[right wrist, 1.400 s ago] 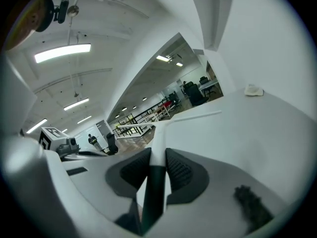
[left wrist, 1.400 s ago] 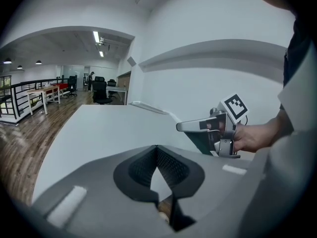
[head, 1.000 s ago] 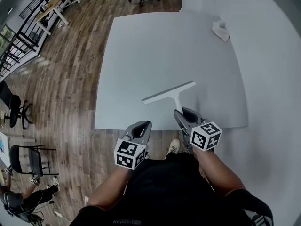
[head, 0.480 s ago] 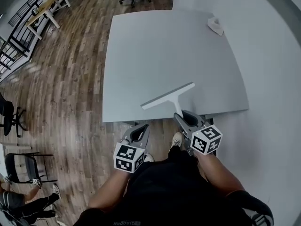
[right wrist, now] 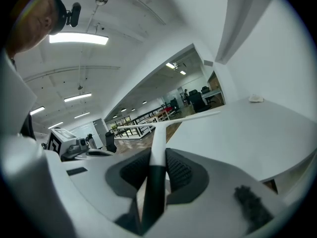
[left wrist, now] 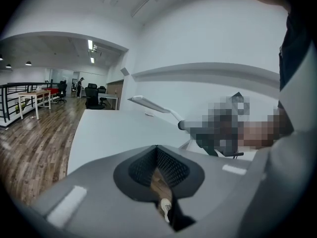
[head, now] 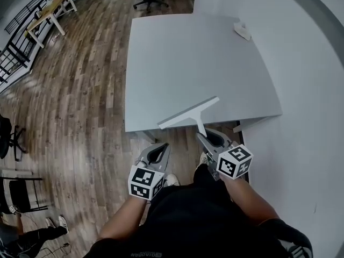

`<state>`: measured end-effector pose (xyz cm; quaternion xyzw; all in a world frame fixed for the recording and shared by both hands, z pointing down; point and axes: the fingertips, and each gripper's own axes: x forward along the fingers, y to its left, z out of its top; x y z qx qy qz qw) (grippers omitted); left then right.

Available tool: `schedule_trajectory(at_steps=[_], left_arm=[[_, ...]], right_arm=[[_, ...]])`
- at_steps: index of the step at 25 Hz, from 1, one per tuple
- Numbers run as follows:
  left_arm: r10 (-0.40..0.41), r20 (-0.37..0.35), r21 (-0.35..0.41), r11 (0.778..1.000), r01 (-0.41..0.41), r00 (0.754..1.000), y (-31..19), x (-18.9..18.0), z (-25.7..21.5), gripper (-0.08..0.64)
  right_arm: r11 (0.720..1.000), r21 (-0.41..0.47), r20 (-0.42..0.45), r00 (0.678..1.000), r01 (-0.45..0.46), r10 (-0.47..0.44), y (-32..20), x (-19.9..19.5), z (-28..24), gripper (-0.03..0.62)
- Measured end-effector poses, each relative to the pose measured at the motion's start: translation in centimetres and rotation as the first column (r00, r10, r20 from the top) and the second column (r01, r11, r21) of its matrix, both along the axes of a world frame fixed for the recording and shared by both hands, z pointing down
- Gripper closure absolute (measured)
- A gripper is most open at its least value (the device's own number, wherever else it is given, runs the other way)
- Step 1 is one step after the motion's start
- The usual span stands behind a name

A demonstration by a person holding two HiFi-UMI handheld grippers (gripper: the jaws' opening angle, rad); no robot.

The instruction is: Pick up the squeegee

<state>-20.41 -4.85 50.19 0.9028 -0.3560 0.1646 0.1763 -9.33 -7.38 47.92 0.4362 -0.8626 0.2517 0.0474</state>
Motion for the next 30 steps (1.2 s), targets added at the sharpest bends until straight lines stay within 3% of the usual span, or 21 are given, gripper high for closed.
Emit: schedule_trajectory(at_steps=[10, 22, 30], left_arm=[[0.014, -0.019, 0.041, 0.999, -0.013, 1.000, 1.6, 2.6, -1.5, 0.552], [-0.007, -0.066, 0.012, 1.000, 0.007, 0.998, 4.4, 13.2, -2.1, 0.552], [-0.026, -0.031, 0.020, 0.999, 0.026, 0.999, 5.3, 15.1, -2.5, 0.552]], right_arm=[[0.999, 0.029, -0.019, 0.999, -0.032, 0.032, 3.1, 3.5, -1.7, 0.493], [0.999, 0.045, -0.009, 1.000, -0.013, 0.013, 5.9, 12.9, -2.7, 0.494], [0.999, 0.050, 0.016, 1.000, -0.013, 0.012, 7.2, 15.7, -2.8, 0.494]])
